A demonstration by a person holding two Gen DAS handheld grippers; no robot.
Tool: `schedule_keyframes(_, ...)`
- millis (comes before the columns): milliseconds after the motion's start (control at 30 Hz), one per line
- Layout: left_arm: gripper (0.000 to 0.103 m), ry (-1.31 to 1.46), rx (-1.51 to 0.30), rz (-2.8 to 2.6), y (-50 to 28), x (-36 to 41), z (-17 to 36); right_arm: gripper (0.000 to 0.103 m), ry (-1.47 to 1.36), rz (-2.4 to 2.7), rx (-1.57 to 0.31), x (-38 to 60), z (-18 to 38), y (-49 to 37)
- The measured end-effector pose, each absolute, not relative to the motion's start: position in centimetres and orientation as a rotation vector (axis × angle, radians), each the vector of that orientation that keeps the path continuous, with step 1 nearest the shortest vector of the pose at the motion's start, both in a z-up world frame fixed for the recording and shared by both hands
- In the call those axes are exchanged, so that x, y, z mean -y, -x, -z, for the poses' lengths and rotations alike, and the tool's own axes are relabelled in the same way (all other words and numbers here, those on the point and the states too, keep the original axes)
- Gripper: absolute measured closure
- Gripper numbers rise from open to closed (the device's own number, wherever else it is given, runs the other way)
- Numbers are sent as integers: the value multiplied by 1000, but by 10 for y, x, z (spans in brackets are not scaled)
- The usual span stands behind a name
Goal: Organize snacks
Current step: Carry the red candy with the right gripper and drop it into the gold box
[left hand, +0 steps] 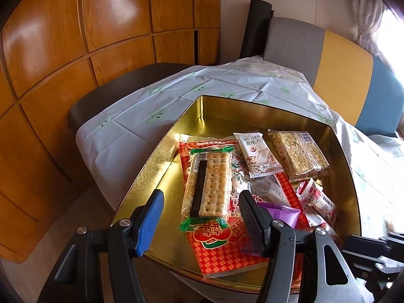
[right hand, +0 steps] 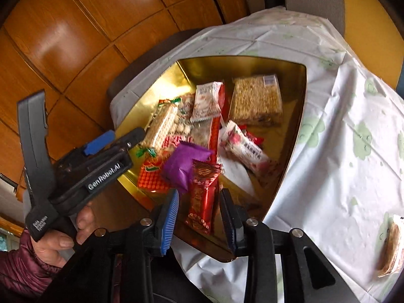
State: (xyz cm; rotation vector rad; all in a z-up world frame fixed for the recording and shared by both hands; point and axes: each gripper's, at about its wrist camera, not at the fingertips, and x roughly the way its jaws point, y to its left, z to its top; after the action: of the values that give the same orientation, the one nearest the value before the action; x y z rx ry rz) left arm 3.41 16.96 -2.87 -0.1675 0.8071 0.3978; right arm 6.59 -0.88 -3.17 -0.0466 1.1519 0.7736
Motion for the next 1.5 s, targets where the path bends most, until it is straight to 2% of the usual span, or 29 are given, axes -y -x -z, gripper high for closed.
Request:
schedule_keyframes(633, 41, 80, -793, -288, -31, -132, 25, 67, 51, -640, -1041, 71, 10, -63)
schedule_keyframes(1500, 41, 22, -800, -166, -36, -90, 19, 67, 64, -230, -1080, 239, 8, -75)
